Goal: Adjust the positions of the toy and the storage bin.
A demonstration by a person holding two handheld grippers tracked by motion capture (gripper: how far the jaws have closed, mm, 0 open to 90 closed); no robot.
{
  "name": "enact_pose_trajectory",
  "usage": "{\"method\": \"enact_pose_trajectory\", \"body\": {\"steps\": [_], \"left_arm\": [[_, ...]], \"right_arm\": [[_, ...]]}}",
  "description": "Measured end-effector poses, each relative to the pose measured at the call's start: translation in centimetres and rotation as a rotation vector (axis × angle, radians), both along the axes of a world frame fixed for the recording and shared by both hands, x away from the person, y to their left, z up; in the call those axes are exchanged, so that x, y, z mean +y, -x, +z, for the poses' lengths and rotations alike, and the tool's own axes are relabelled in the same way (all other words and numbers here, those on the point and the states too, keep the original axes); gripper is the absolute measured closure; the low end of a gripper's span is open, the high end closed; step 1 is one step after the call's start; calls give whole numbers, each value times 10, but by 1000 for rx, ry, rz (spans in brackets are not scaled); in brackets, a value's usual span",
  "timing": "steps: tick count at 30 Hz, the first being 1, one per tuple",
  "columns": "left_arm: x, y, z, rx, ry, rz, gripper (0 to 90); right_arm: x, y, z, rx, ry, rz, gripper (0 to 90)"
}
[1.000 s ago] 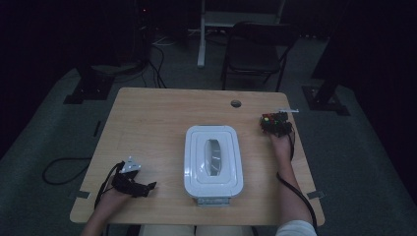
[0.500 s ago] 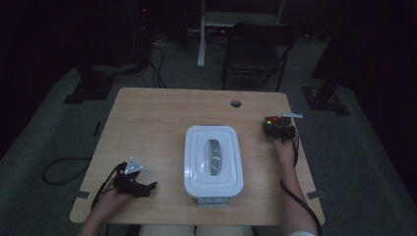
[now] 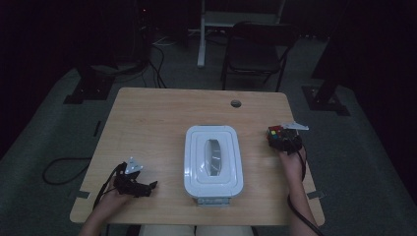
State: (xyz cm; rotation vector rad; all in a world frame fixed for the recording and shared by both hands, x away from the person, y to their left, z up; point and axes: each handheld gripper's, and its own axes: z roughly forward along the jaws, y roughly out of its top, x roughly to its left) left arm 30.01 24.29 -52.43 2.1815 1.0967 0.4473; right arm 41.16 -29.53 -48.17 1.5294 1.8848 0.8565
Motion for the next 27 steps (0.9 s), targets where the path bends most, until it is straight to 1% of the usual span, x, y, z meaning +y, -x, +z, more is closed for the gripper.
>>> {"method": "enact_pose_trajectory", "body": {"steps": [11,14,19,25,27], "left_arm": [[3,0,0,-2,-1,-36,5],[3,0,0,-1,0,-36,5],[3,0,0,-1,1,-36,5],[3,0,0,-2,2,-37,5],[3,0,0,-2,4,-39,5]], "right_arm": [[-7,48,-1,5,35,-3,339],[-12,60,0,7,25,-9,338],[-14,81,-1,17,38,-8,339],[-17,105,-3,20,26,-2,339],[-18,113,-5,25,33,-3,338]]}}
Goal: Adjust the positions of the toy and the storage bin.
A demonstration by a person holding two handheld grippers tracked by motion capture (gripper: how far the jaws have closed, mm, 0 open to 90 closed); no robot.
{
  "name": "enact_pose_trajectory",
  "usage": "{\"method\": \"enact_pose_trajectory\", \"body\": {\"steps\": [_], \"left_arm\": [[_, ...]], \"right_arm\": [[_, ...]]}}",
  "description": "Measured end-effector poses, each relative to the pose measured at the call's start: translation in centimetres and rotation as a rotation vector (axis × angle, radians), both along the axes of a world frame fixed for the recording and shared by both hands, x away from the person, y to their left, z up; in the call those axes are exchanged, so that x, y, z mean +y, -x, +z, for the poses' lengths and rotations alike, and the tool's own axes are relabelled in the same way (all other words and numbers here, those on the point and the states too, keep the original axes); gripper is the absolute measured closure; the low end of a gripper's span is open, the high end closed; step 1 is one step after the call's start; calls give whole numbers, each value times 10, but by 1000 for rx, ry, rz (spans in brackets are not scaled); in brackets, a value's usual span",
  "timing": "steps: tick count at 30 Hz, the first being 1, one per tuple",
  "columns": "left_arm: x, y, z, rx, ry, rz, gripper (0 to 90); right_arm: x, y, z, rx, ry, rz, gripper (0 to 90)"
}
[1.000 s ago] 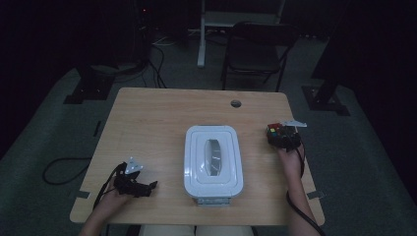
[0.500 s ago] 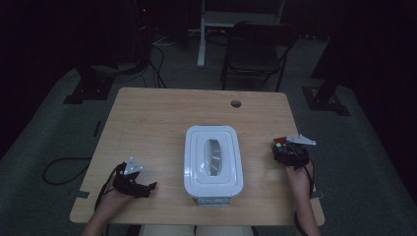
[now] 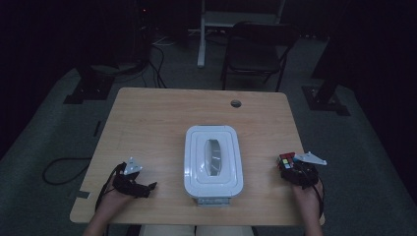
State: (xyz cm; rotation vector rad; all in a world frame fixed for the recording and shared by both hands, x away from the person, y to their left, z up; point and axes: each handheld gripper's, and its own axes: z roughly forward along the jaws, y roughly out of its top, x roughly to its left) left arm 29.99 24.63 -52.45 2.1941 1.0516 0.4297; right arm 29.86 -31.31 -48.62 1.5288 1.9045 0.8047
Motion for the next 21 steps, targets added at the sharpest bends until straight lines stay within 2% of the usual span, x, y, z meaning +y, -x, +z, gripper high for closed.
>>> {"method": "enact_pose_trajectory", "body": {"steps": [8,14,18,21], "left_arm": [[0,0,0,1,2,-1,5],[0,0,0,-1,0,-1,5],[0,0,0,0,0,0,5],[0,0,0,0,1,-1,5]], "right_arm": [[-3,20,-8,20,-10,0,338],[-5,20,-18,27,-37,-1,338],[-7,19,-18,31,-54,5,335],[-8,20,-16,29,-59,6,267]]}}
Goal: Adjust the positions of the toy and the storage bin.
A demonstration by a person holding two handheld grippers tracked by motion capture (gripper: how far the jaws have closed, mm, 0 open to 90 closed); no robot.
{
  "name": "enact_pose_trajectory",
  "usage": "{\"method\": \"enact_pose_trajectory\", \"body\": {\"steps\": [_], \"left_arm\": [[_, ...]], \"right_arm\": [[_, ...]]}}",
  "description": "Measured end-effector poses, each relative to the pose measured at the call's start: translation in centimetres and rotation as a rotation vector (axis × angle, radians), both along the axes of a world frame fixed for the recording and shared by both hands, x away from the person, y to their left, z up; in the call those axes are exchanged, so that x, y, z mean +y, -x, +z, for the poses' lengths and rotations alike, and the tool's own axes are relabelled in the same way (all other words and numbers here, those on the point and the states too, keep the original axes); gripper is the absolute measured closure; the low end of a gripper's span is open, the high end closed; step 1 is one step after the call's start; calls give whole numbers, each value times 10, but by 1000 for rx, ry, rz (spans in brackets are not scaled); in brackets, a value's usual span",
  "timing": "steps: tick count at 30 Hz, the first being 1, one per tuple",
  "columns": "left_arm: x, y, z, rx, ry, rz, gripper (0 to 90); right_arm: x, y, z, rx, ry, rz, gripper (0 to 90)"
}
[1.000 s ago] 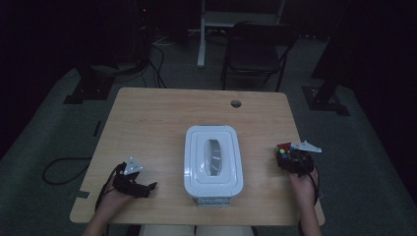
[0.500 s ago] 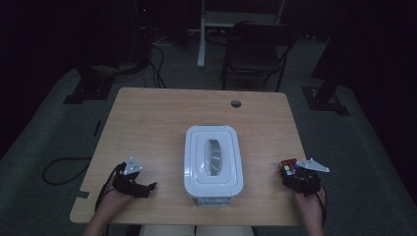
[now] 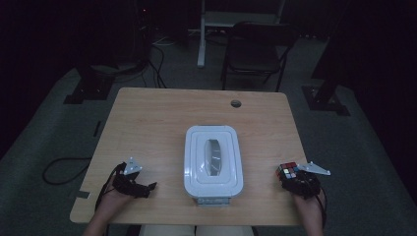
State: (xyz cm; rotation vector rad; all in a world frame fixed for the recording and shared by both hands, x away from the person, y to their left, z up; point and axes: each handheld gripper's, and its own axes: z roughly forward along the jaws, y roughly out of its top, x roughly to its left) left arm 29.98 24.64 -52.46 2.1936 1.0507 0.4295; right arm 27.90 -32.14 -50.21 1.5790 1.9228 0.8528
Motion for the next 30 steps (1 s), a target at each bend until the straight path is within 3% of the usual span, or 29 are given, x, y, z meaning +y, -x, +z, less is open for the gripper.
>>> {"method": "enact_pose_trajectory", "body": {"steps": [3,6,12,14,17,24,30], "left_arm": [[0,0,0,0,0,-1,5],[0,0,0,0,0,-1,5],[0,0,0,0,-2,0,5],[0,0,0,1,-2,-1,5],[0,0,0,1,-2,-2,5],[1,0,0,3,2,-10,5],[1,1,0,1,-5,-17,5]], "right_arm": [[-5,-1,7,-15,-43,-23,228],[-5,-3,16,-37,-37,-16,211],[1,-10,36,-96,-43,19,176],[4,-12,41,-113,-60,38,121],[10,-16,47,-124,-56,67,130],[29,-26,51,-142,-108,160,135],[48,-32,48,-138,-101,199,136]]}}
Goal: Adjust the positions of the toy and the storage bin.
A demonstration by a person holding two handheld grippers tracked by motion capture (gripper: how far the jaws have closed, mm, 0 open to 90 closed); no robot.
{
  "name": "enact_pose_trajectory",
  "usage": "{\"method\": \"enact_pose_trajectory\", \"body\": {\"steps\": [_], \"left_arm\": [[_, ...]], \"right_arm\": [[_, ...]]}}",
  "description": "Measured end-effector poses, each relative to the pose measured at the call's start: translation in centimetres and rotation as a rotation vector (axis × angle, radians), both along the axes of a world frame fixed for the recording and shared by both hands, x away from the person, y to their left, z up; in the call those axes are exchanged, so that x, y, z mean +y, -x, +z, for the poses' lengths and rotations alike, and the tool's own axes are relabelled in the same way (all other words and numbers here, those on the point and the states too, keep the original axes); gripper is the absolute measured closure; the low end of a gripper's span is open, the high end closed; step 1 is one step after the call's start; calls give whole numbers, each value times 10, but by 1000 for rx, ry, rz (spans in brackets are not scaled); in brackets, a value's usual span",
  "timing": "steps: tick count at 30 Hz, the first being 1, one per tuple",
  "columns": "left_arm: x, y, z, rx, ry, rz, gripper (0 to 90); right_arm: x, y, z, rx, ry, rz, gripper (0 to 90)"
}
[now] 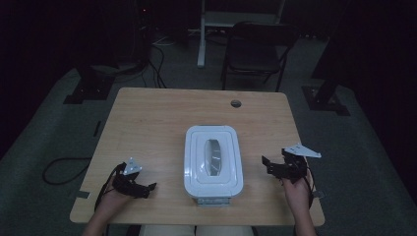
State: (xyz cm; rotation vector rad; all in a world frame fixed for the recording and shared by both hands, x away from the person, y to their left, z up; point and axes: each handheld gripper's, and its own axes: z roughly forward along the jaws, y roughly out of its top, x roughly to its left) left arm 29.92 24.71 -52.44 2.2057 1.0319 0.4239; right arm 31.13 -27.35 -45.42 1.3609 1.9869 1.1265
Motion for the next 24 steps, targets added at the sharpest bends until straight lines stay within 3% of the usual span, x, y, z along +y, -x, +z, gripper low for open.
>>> {"method": "enact_pose_trajectory", "body": {"steps": [9,13,24], "left_arm": [[0,0,0,0,0,-1,5],[-1,1,0,1,0,17,5],[0,2,0,0,-1,45,5]], "right_arm": [[22,-6,-11,13,29,60,139],[26,-8,-19,33,13,81,143],[51,-13,-47,85,47,147,143]]}}
